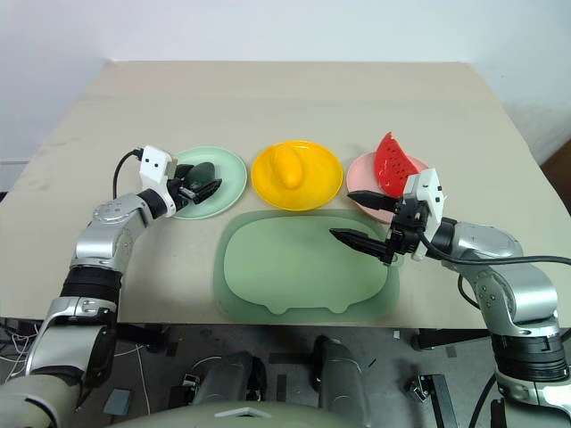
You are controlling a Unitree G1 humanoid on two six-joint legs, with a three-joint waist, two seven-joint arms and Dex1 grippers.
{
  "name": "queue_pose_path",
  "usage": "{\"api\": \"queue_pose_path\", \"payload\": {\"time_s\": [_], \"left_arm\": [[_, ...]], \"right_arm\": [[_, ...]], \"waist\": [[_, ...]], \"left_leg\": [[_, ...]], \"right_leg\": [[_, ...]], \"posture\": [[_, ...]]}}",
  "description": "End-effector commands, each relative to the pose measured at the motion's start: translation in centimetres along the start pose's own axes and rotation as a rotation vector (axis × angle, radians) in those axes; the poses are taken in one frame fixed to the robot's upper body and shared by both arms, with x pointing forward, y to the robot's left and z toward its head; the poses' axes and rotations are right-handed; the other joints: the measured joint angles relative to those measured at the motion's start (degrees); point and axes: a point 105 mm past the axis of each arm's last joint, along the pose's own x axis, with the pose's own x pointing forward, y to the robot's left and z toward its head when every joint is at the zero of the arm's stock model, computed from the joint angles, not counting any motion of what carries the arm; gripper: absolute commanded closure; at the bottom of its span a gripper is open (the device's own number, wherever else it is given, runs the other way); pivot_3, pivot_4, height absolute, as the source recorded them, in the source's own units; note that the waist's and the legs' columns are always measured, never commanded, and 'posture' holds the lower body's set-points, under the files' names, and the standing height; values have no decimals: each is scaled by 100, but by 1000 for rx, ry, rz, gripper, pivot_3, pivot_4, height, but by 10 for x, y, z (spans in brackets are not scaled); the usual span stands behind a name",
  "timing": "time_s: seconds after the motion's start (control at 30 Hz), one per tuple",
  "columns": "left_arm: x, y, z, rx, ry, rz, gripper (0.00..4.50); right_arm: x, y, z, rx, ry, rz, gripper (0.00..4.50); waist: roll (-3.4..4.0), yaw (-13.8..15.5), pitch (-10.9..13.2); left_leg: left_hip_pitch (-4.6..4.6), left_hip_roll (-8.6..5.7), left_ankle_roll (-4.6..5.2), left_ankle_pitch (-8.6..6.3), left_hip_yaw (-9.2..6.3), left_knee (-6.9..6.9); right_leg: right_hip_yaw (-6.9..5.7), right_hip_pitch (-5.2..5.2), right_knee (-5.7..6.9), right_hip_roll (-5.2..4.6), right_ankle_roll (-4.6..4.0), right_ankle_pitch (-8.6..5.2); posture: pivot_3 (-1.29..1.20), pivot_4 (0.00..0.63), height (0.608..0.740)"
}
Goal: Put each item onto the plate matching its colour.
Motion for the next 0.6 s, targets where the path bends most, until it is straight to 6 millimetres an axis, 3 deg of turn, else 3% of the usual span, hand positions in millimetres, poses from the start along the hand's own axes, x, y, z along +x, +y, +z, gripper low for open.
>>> {"api": "queue_pose_path", "payload": {"time_s": [0.03,0.2,0.3,0.43,0.6], "left_arm": [[-26,18,43,95,-127,39,26],[-64,21,59,122,-144,31,26],[-99,17,59,110,-121,-12,26],[-142,19,44,110,-84,-56,26],[-202,32,1,60,-45,-64,26]], "right_arm": [[-7,3,12,-45,-31,-3,0],[-20,-5,8,-53,-1,-39,0],[-34,-9,3,-53,37,-78,0],[-61,-17,-5,-60,100,-138,0],[-110,-31,-11,-106,140,-231,0]], "waist": [[-1,-6,1],[0,0,1],[0,3,1],[-1,10,3],[1,5,2]], "left_leg": [[1,2,0,0,-2,-1],[4,4,0,0,-9,-1],[2,6,1,-1,-12,-1],[2,7,1,-1,-10,-3],[2,7,1,-2,-4,-3]], "right_leg": [[0,0,1,0,0,0],[3,0,2,-4,0,0],[3,-1,1,-4,1,0],[3,-4,0,-4,0,-2],[3,-6,-6,-2,-10,-21]], "posture": [[0,150,733],[0,150,733],[0,150,733],[0,150,733],[0,150,733]]}}
